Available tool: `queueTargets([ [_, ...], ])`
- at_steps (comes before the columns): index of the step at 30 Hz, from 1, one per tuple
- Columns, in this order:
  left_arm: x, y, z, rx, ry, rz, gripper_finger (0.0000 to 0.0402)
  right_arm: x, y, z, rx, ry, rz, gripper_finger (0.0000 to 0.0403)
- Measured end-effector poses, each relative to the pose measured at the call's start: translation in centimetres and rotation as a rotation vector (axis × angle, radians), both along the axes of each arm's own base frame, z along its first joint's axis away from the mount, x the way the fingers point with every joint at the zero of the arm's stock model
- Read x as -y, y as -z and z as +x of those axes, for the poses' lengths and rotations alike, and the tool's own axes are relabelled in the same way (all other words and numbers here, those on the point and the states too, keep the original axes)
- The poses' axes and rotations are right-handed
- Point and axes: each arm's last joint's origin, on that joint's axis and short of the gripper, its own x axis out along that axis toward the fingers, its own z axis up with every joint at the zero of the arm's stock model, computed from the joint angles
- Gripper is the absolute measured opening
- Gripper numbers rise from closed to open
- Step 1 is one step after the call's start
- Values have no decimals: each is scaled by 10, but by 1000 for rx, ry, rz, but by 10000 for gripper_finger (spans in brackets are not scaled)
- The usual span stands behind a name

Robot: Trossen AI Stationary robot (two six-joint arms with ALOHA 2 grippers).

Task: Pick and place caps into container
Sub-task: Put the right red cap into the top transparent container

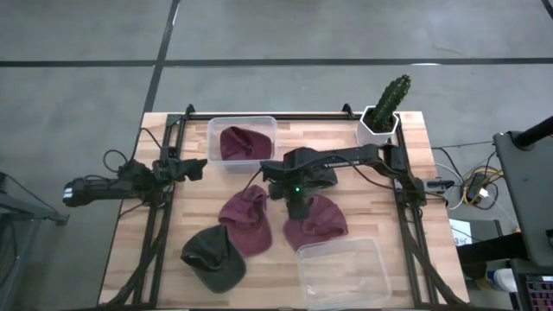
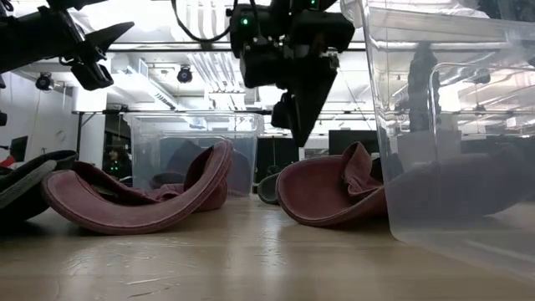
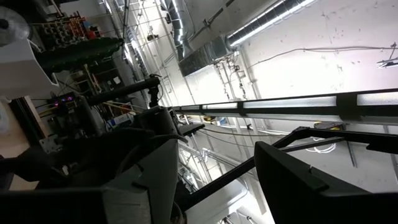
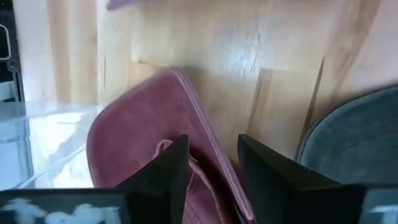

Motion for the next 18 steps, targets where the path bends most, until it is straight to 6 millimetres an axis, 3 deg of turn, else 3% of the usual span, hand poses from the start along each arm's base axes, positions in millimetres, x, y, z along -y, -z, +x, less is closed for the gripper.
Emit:
queueTargets([
  [7, 0, 0, 0, 0, 0, -1, 204, -4, 17, -3, -66, -4, 7, 119],
  [18, 0, 0, 0, -1, 1, -2, 204, -12, 24, -6, -85, -41, 9, 118],
])
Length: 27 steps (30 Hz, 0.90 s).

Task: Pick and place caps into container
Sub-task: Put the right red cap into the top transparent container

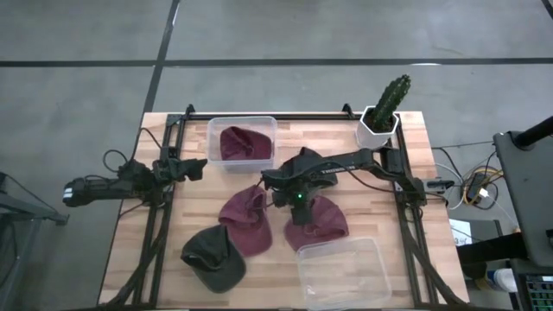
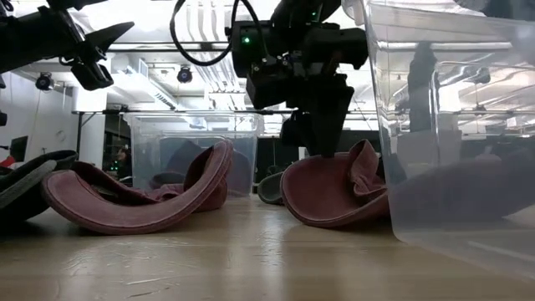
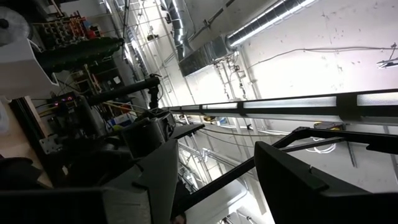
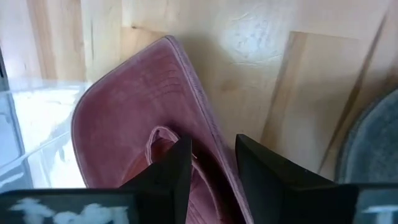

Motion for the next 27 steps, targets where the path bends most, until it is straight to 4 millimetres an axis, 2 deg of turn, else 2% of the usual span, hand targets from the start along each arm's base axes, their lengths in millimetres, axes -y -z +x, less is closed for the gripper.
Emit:
queueTargets([
  [6, 0, 0, 0, 0, 1, -2, 204, 0, 0, 0, -15, 22, -1, 89],
  [11, 0, 0, 0, 0, 1, -2, 204, 0, 0, -1, -39, 67, -4, 24],
  [16, 0, 0, 0, 1, 1, -2, 204, 2, -1, -1, -56, 105, -5, 14],
  [22, 0, 0, 0, 1, 1, -2, 204, 9, -21, 3, -31, 117, -56, 13],
  [27, 0, 0, 0, 2, 4, -8, 204, 14, -51, 6, 11, 105, -75, 12],
])
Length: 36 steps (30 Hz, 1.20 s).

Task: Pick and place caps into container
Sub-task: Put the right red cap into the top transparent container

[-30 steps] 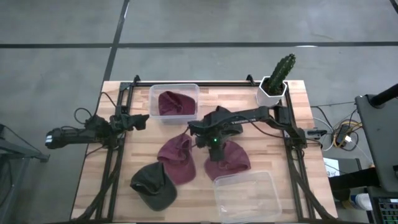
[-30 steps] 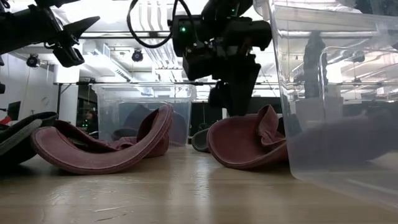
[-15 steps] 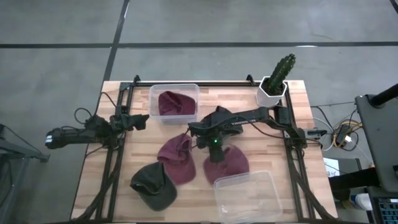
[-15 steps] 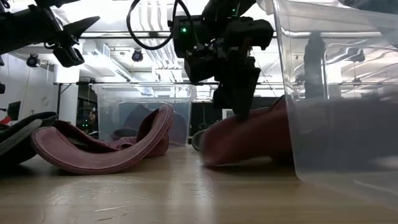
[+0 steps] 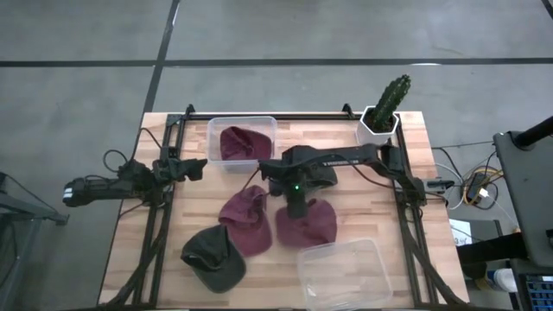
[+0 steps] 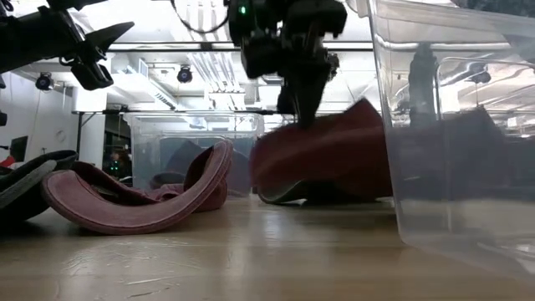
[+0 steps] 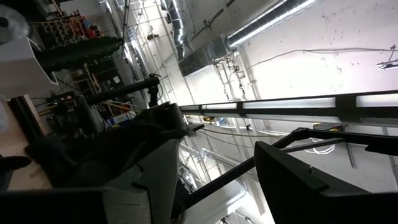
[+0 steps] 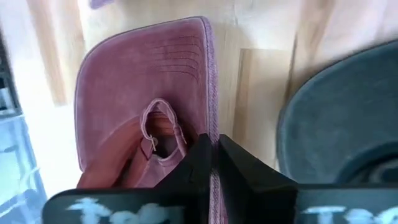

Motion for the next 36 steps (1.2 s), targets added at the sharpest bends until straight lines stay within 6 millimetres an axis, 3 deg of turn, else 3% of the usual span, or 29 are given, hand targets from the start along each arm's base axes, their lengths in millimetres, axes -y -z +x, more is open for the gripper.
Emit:
queueTargets([
  [8, 0, 0, 0, -1, -3, 6, 204, 11, -44, -9, -26, -11, -119, 11],
  [18, 0, 0, 0, -2, -9, 6, 204, 33, -103, -9, 155, 177, -119, 11],
  [28, -3, -16, -5, -17, -234, 218, 204, 61, -122, -12, 246, 432, -87, 11],
  [36, -4, -21, -7, -25, -305, 215, 204, 69, -131, 2, 412, 558, -41, 11],
])
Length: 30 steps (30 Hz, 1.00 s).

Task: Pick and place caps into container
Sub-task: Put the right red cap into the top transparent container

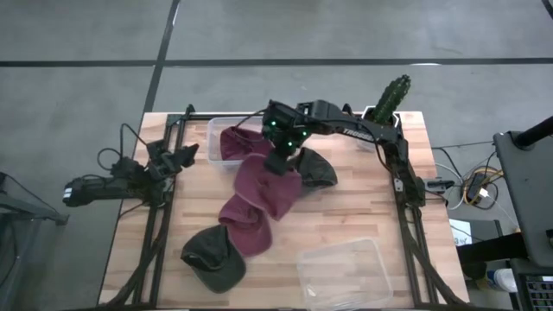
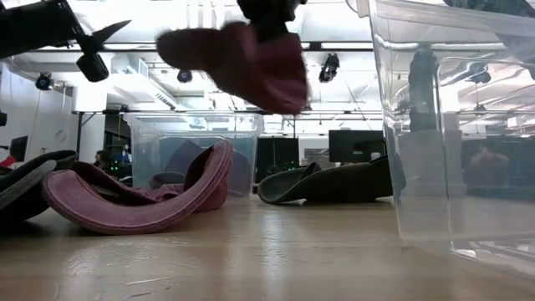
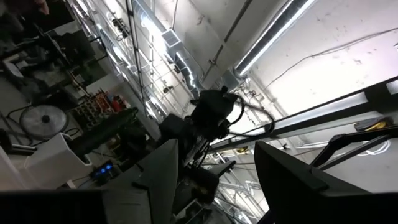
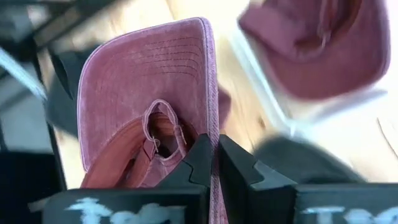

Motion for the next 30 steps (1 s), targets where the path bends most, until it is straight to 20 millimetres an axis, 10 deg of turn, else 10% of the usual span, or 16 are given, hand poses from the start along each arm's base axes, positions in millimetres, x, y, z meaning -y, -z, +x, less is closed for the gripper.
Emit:
queueTargets([
  [30, -4, 23, 8, -238, -125, -93, 204, 38, -23, 14, 286, 341, -144, 11],
])
